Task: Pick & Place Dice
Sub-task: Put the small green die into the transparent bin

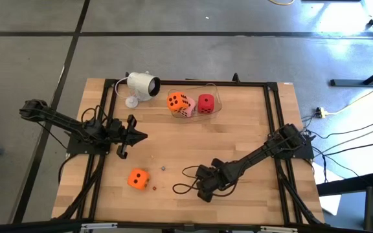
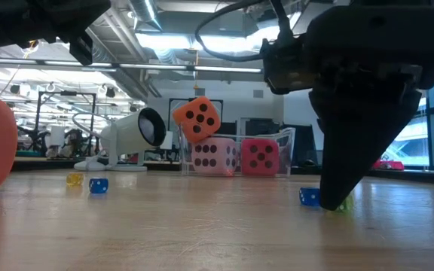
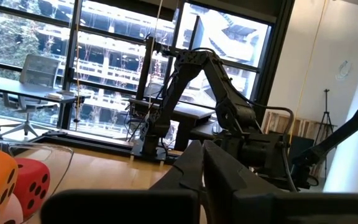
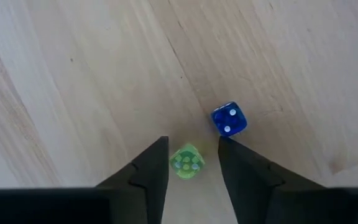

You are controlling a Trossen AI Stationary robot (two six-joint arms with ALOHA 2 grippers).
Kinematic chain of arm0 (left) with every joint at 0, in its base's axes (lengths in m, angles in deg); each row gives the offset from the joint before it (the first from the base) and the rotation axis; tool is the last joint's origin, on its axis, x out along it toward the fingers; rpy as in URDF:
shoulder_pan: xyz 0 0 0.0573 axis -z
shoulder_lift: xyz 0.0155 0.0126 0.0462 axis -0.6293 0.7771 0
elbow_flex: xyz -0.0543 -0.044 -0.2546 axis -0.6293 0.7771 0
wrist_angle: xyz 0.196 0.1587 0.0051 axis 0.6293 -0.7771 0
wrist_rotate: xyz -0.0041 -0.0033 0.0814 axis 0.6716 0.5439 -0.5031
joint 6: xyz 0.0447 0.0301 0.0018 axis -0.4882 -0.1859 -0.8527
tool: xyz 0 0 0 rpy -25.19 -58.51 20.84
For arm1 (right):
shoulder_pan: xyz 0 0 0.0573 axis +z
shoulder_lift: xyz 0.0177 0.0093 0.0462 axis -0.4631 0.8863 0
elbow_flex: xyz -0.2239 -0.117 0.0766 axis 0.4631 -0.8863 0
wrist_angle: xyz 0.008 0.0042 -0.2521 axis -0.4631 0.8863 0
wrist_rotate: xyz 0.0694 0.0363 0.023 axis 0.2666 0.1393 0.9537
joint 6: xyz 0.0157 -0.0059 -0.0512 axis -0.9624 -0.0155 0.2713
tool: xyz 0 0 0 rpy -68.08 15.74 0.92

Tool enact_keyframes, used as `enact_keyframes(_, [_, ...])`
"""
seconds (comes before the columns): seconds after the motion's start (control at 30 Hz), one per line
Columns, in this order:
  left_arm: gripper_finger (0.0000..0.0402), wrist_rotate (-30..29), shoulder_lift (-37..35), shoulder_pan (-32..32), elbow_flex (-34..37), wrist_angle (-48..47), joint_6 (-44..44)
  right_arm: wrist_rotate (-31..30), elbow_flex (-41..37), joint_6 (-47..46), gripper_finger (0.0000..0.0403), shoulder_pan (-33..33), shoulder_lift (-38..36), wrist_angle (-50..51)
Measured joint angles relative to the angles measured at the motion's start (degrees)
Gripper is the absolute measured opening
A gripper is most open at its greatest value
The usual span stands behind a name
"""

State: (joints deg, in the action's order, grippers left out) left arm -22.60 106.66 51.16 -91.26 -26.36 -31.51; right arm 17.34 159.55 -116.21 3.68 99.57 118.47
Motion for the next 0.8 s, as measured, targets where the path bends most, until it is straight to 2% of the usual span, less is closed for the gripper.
enact_keyframes(0.23, [0.0011, 0.0, 0.0, 0.0, 0.0, 0.0, 0.0, 1.9, 0.0, 1.5, 0.0138, 0.0, 0.0, 0.1])
enact_keyframes(0.8, [0.0013, 0.0, 0.0, 0.0, 0.0, 0.0, 0.0, 1.8, -0.2, 1.3, 0.0137, 0.0, -0.8, 0.1])
